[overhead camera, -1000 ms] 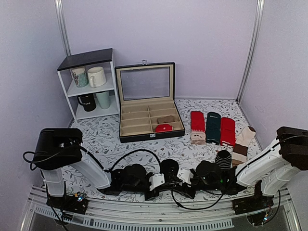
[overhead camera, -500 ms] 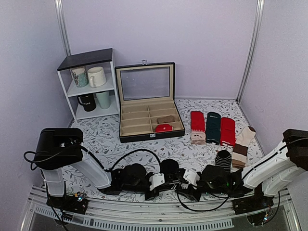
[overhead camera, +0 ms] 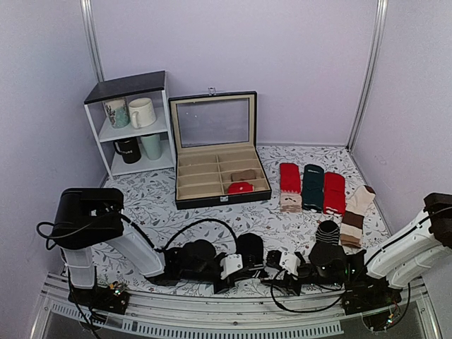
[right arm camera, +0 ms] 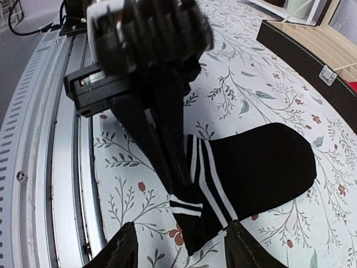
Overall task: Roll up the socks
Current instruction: Roll a pair of socks at the center of the board.
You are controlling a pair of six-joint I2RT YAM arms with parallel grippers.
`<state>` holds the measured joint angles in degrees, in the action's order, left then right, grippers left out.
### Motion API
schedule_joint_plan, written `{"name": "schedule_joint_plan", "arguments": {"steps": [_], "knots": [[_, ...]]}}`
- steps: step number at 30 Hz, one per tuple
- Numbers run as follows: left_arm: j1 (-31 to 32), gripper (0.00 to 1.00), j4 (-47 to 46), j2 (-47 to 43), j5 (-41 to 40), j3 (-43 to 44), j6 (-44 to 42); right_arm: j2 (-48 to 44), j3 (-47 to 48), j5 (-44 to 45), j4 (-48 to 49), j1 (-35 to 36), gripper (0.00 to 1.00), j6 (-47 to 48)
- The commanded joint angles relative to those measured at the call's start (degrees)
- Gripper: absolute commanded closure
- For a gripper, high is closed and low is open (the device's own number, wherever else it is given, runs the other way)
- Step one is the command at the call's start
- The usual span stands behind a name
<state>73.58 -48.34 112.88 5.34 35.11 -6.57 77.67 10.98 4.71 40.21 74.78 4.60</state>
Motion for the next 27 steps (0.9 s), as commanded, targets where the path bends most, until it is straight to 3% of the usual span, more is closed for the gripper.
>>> {"name": "schedule_joint_plan", "arguments": {"steps": [1, 18, 27], "knots": [[-0.46, 1.00, 12.65, 3.84, 0.37, -1.53, 0.33, 3.76, 0.73, -3.08, 5.21, -0.69, 0.46, 3.22], [-0.48, 1.00, 13.51, 4.36, 0.77, -1.27, 0.78, 13.65, 2.59, -14.03, 12.67, -3.85, 0.52, 4.99], [-0.47, 1.00, 13.62, 4.67, 1.15, -1.11, 0.77, 21.93, 0.36, -9.27, 21.96, -4.07, 0.53, 2.69]]}}
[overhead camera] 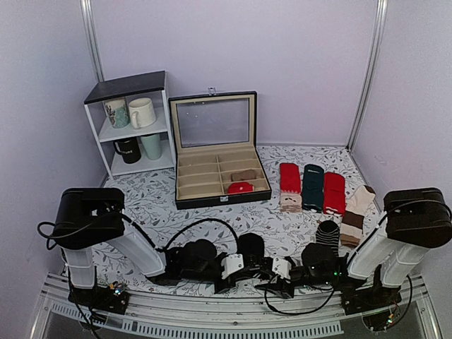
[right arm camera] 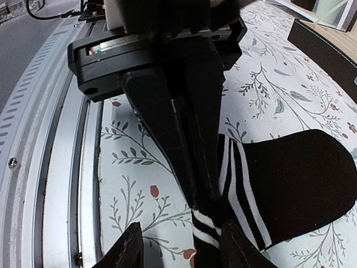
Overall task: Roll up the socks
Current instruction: Roll a pair of socks at the center of the board.
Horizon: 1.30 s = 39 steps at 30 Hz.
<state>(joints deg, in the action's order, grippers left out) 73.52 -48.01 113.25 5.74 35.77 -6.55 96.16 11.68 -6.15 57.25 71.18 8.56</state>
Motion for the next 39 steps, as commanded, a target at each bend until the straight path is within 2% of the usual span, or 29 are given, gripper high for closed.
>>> {"name": "schedule_joint_plan", "arguments": {"steps": [1, 6, 13, 14, 15, 17, 18, 23, 25, 32, 39], "knots": [[-0.44, 1.00, 13.33, 4.34, 0.79, -1.76, 0.75, 4.27, -0.08, 1.69, 4.96, -0.51, 0.53, -1.26], [-0.47, 1.00, 13.44, 4.11, 1.64, -1.74, 0.74, 6.51, -1.25, 4.16, 6.18, -0.45, 0.57, -2.99], [-0.48, 1.00, 10.83, 1.86, 2.69, -3.05, 0.54, 4.54, -2.01, 6.37, 0.91, -0.37, 0.89, -11.93], [-0.48, 1.00, 10.53, 1.22, 2.46, -3.27, 0.35, 4.48, -1.94, 6.39, 0.23, -0.37, 0.90, -12.45], [-0.48, 0.95, 10.30, 0.37, 1.93, -3.33, 0.08, 4.60, -1.86, 6.53, -0.26, -0.39, 0.90, -13.20], [-0.44, 0.75, 9.70, -2.57, 0.44, -3.71, -1.08, 4.73, -1.67, 6.46, -1.08, -0.47, 0.91, -14.91], [-0.44, 0.74, 9.38, -4.07, -0.34, -3.88, -2.09, 4.67, -1.54, 6.16, -1.21, -0.51, 0.91, -15.80], [-0.22, 0.73, 7.41, -12.49, -4.52, -5.50, -7.50, 4.00, 0.90, 3.17, -7.11, -0.81, 0.91, -19.84], [-0.22, 0.69, 7.78, -14.17, -3.57, -5.97, -10.11, 3.31, 1.79, -0.08, -9.81, -1.46, 0.91, -22.39], [0.28, 0.69, 5.63, -13.56, -6.03, -8.12, -12.63, -3.05, 4.11, -7.86, -25.95, -4.65, 0.91, -33.37], [2.90, 0.69, 3.10, -11.18, -9.95, -6.92, -14.70, -5.68, 3.14, -11.76, -33.73, -9.14, 0.91, -42.05]]}}
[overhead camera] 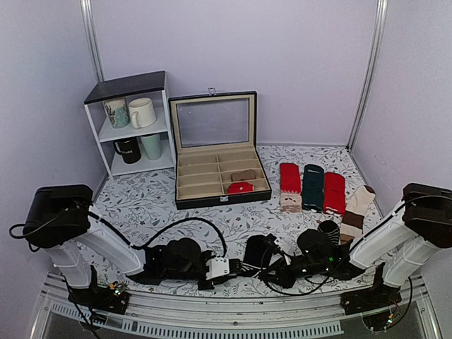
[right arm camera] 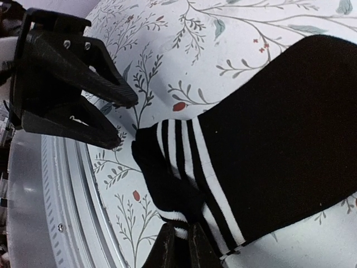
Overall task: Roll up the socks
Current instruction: Roll a pair of socks at the center of the board.
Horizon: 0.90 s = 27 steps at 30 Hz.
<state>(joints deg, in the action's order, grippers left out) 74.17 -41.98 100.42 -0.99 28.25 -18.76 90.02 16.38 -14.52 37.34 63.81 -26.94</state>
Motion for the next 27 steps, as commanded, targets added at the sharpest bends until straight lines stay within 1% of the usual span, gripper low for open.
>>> {"name": "schedule_joint_plan", "arguments": {"steps": [1, 4, 8, 13, 18, 20, 22, 24, 27], "knots": [[2.84, 0.69, -4.13, 2.10, -3.88, 0.58, -3.42, 0.90, -1.54, -3.81, -13.91, -2.18, 0.91, -7.08], [3.96, 0.65, -9.08, 3.71, -5.19, 0.58, -5.94, 2.40, -1.15, -5.44, -14.40, -3.65, 0.91, -9.37], [4.81, 0.64, -15.95, 5.90, -6.34, 0.08, -9.67, 3.54, -1.34, -7.29, -14.71, -5.99, 0.91, -11.76], [5.29, 0.62, -18.26, 8.25, -5.98, 1.32, -11.84, 4.45, -0.95, -9.11, -16.32, -7.74, 0.91, -13.00], [5.58, 0.62, -17.22, 10.55, -5.69, 3.25, -13.72, 5.71, -0.84, -10.98, -16.83, -9.21, 0.91, -13.54], [5.63, 0.62, -14.60, 11.48, -5.50, 4.56, -14.01, 6.07, -0.55, -11.77, -17.01, -9.44, 0.91, -13.71], [5.50, 0.62, -12.66, 11.72, -6.16, 5.65, -13.61, 6.22, -0.10, -12.19, -17.55, -9.48, 0.91, -13.80], [5.31, 0.62, -12.31, 13.73, -7.32, 6.07, -13.11, 6.34, 0.05, -12.14, -18.15, -9.42, 0.91, -13.44], [4.77, 0.62, -11.11, 14.50, -7.38, 6.71, -12.50, 6.53, 0.14, -12.35, -18.17, -9.44, 0.91, -13.40]]}}
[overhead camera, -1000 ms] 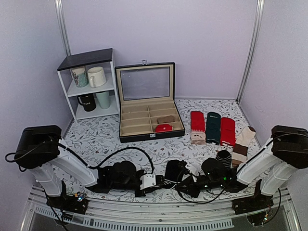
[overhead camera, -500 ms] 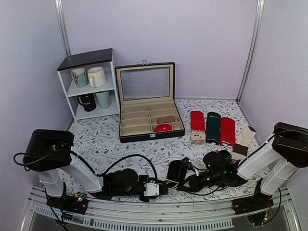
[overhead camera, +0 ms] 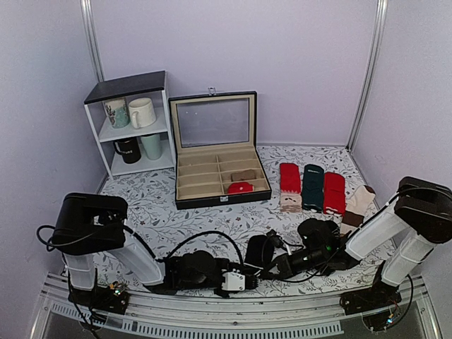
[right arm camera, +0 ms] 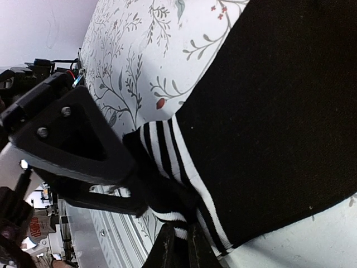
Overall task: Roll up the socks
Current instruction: Roll a pair of socks at the center of the board.
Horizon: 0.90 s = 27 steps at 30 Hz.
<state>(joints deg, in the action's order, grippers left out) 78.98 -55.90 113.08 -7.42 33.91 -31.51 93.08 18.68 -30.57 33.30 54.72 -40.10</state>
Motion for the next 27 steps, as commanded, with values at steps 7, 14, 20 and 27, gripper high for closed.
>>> {"name": "schedule_joint_plan", "arguments": {"steps": [7, 14, 20, 27], "knots": [[-1.29, 0.64, 6.91, 4.11, -0.78, 3.55, 2.80, 3.38, -1.97, 3.45, -14.47, -0.33, 0.91, 0.01], [-2.23, 1.00, 12.43, 3.60, 0.54, 4.70, 6.02, 3.69, -1.80, 3.40, -14.54, -0.41, 0.91, 0.50], [-2.85, 1.00, 16.10, 2.58, 2.91, 3.84, 10.17, 2.67, -1.63, 3.55, -14.39, -0.63, 0.86, 1.73], [-3.90, 1.00, 25.33, 0.19, 9.36, 4.39, 19.28, -17.44, -6.15, 12.98, -7.36, -0.48, 0.59, 11.77]]}}
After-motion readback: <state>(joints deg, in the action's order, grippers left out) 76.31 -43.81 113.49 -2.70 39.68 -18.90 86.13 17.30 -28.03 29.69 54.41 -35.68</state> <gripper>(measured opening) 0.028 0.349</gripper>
